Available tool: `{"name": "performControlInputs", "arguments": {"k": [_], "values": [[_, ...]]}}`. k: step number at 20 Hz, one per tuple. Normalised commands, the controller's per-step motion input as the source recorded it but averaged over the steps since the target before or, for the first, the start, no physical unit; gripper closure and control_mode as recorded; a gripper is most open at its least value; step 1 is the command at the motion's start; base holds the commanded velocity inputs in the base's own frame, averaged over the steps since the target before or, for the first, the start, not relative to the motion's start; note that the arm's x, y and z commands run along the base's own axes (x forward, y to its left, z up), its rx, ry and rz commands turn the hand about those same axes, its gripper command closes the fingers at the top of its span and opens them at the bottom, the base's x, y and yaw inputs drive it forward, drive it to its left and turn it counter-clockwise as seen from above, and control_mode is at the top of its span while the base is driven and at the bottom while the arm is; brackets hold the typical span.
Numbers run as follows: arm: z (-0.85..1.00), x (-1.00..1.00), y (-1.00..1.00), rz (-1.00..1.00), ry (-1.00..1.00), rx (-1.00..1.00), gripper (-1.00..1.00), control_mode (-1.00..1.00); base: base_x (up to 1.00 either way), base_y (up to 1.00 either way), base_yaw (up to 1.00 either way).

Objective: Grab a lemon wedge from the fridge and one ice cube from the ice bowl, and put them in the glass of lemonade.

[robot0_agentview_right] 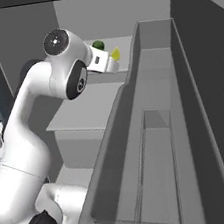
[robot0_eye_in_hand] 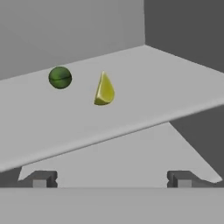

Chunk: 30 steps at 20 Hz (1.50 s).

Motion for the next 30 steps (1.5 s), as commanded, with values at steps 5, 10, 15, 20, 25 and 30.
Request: {"name": "performControlInputs", "arguments": {"k": [5,10,15,20,25,30], "values": [[0.00,0.75,0.00,0.00,0.01,0.00,-1.00,-1.00,0.00,0.00,0.00],[0.00,0.58,-0.11,0.04,0.02,0.00,-1.00,-1.00,0.00,0.00,0.00],[-0.05,0.55,-0.06,0.05,0.05,0.00,-1.00,-1.00,0.00,0.00,0.00],[-0.12,0.54,-0.04,0.05,0.07,0.00,-1.00,-1.00,0.00,0.00,0.00],[-0.06,0.31,-0.29,0.03,0.01,0.00,-1.00,-1.00,0.00,0.00,0.00],[-0.10,0.07,0.00,0.00,0.02,-0.03,-1.00,-1.00,0.00,0.00,0.00]]}}
